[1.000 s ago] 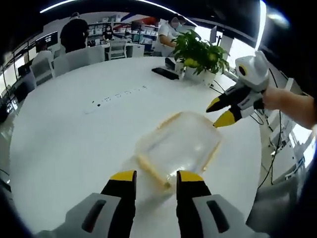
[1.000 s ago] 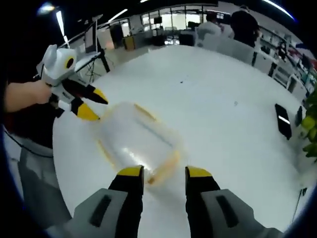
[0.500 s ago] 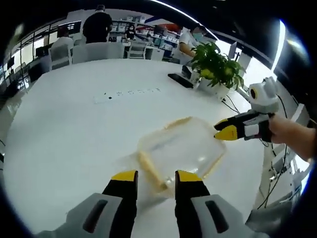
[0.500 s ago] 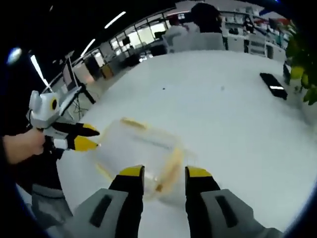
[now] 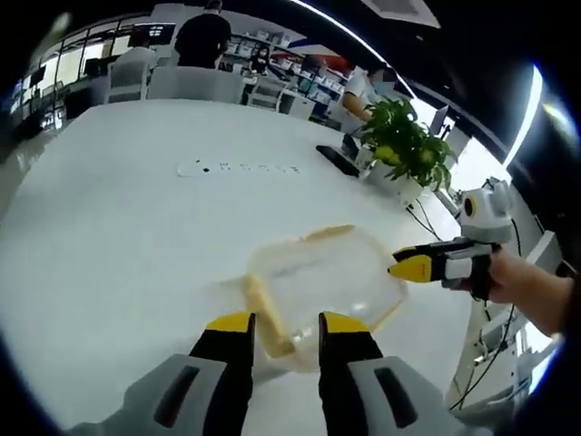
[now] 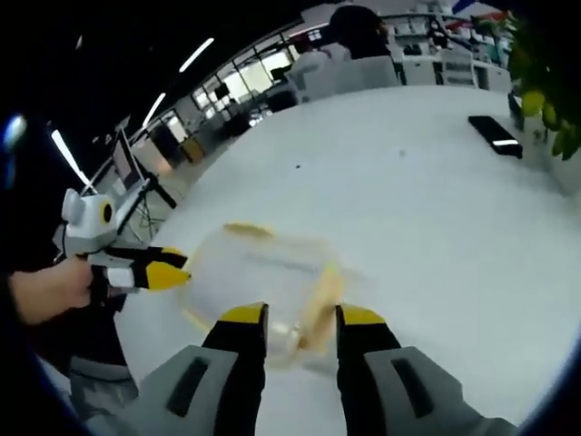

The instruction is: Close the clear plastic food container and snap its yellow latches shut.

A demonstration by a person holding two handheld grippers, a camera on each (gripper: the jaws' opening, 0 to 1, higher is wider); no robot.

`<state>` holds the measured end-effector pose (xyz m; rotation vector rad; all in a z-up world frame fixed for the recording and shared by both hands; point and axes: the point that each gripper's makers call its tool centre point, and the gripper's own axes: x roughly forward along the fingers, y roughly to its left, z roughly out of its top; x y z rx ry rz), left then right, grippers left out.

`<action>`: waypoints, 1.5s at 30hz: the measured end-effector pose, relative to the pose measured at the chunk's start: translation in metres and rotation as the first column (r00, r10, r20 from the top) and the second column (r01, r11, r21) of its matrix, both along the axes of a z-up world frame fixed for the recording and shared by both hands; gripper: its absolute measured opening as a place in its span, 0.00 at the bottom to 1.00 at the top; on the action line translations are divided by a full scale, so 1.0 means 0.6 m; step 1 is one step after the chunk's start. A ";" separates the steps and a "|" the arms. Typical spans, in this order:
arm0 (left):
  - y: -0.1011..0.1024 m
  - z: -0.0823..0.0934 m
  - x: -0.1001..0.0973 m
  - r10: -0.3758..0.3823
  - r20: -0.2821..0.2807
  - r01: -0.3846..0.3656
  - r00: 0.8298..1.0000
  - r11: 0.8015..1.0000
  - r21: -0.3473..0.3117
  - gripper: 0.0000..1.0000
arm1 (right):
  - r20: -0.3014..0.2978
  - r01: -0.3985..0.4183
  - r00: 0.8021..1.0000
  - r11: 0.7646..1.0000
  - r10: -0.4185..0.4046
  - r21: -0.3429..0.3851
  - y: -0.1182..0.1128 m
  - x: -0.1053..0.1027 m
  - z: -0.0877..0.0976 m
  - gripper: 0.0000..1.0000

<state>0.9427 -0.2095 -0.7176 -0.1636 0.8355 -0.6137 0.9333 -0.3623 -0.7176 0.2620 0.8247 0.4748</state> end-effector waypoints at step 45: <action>0.006 0.000 0.000 0.155 -0.058 -0.156 0.986 0.988 -0.014 0.10 | -0.029 0.145 0.989 0.989 -0.145 0.007 0.037 -0.010 -0.007 0.20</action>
